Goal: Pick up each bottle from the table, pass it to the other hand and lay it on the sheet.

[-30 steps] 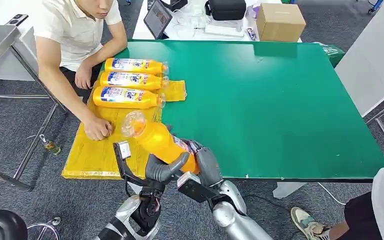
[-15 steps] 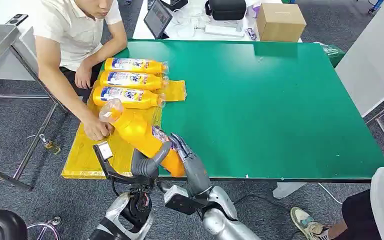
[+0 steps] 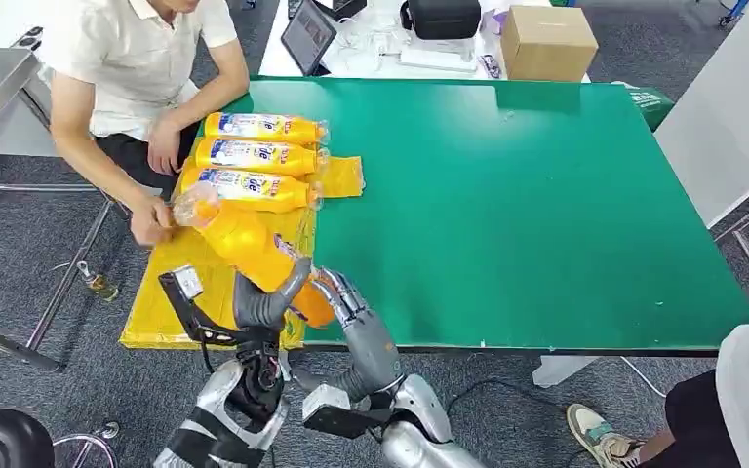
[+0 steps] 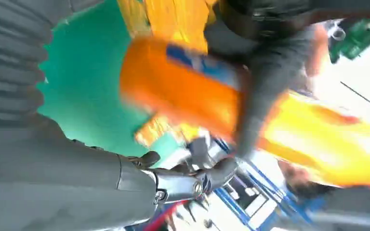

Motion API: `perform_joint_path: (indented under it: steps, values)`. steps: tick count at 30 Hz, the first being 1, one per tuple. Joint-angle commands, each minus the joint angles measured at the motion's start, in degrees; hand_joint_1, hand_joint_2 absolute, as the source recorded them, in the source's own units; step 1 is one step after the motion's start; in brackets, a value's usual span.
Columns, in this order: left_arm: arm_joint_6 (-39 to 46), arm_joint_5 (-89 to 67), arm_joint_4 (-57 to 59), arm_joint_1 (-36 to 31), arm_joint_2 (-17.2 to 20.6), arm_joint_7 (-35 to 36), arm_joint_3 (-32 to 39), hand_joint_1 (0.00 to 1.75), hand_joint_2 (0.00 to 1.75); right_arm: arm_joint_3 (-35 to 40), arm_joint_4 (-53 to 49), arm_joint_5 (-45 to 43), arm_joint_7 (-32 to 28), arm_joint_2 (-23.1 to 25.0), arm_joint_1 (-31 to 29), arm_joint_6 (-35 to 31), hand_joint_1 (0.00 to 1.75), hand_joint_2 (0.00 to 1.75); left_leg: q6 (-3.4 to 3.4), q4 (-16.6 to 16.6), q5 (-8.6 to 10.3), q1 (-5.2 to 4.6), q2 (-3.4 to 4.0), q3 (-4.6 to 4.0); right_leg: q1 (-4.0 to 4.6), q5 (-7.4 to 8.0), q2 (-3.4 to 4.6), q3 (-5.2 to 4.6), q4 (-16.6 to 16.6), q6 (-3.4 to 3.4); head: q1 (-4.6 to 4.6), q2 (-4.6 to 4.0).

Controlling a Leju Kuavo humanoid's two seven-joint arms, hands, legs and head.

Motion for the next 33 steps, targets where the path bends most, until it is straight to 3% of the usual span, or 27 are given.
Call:
perform_joint_path:
  steps: [1,8,9,13,14,18,19,22,28,29,33]
  values:
    - [10.2,-24.2,27.5,-12.9,5.5,-3.6,-2.7,1.75,1.75,-15.4,-11.2,11.0,-3.7,3.8,6.0,-0.8,0.00,0.00,0.05,-0.1,-0.02,0.01,-0.07,0.32,0.07,-0.08,-0.16,0.34,0.0,-0.21,-0.02,0.00]
    - [10.2,-24.2,27.5,-12.9,5.5,-3.6,-2.7,1.75,1.75,-15.4,-11.2,11.0,-3.7,3.8,6.0,-0.8,0.00,0.00,0.05,0.0,-0.03,0.01,0.00,0.26,0.05,-0.07,-0.08,0.28,0.0,-0.13,0.04,0.00]
    - [13.5,-28.9,28.7,-13.8,6.1,-2.0,-4.7,1.75,1.75,-15.0,-12.7,10.2,-3.7,3.7,6.2,-0.8,0.00,0.00,0.02,0.0,0.00,0.01,0.04,0.15,0.04,-0.03,-0.02,0.15,0.0,-0.10,0.02,0.00]
    - [15.0,-73.5,31.6,-16.8,7.2,13.7,2.9,1.75,1.75,-14.2,-12.3,9.4,-3.7,4.0,4.8,-0.8,0.00,0.00,0.05,0.0,-0.12,0.06,0.02,0.46,0.13,-0.16,-0.12,0.47,0.0,-0.29,0.02,0.00]
    - [15.0,-75.7,33.5,-18.0,7.2,15.0,2.6,1.75,1.75,-14.1,-11.9,9.1,-3.7,4.0,4.5,-0.8,0.00,1.75,-0.01,0.0,0.00,0.05,0.13,0.14,0.08,0.00,0.07,0.11,0.0,-0.14,0.02,0.00]
    - [12.5,-85.6,39.8,-23.1,7.6,23.0,0.2,1.75,1.75,-12.5,-11.6,7.6,-3.7,3.7,4.4,-0.8,0.00,1.75,0.03,0.0,-0.03,0.07,0.07,0.26,0.13,-0.05,-0.04,0.27,0.0,-0.21,0.02,0.00]
    - [11.9,-95.5,43.5,-25.7,8.5,33.0,-4.3,1.75,1.75,-11.2,-10.9,6.3,-3.7,3.3,3.9,-0.8,0.00,1.75,0.02,0.0,0.00,0.08,0.04,0.16,0.12,-0.02,-0.05,0.16,0.0,-0.17,0.02,0.00]
    - [4.5,-99.0,47.2,-27.5,8.2,38.5,-4.5,1.75,1.75,-9.9,-10.1,4.9,-3.7,3.2,3.3,-0.8,0.00,1.75,0.03,0.0,0.00,0.09,0.08,0.28,0.14,-0.05,-0.02,0.28,0.0,-0.20,0.02,0.00]
    - [-0.7,-99.2,48.9,-26.5,6.4,38.4,-2.7,1.75,1.75,-9.9,-9.3,3.8,-3.7,3.1,3.6,-0.8,0.00,1.75,0.03,0.0,0.01,0.07,0.05,0.27,0.10,-0.06,-0.03,0.31,0.0,-0.14,0.02,0.00]
    - [-0.9,-99.1,48.9,-26.5,6.3,38.3,-2.6,1.64,1.75,-9.9,-9.3,3.6,-3.7,3.1,3.6,-0.8,0.00,1.75,0.06,0.0,-0.03,0.06,0.04,0.38,0.11,-0.11,-0.06,0.43,0.0,-0.18,0.04,0.00]
    - [-0.9,-99.1,48.9,-26.5,6.3,38.3,-2.6,1.64,1.75,-9.9,-9.3,3.6,-3.7,3.1,3.6,-0.8,0.00,1.75,0.02,0.0,0.05,0.04,0.09,0.28,0.08,0.00,0.05,0.33,0.0,-0.14,0.02,0.00]
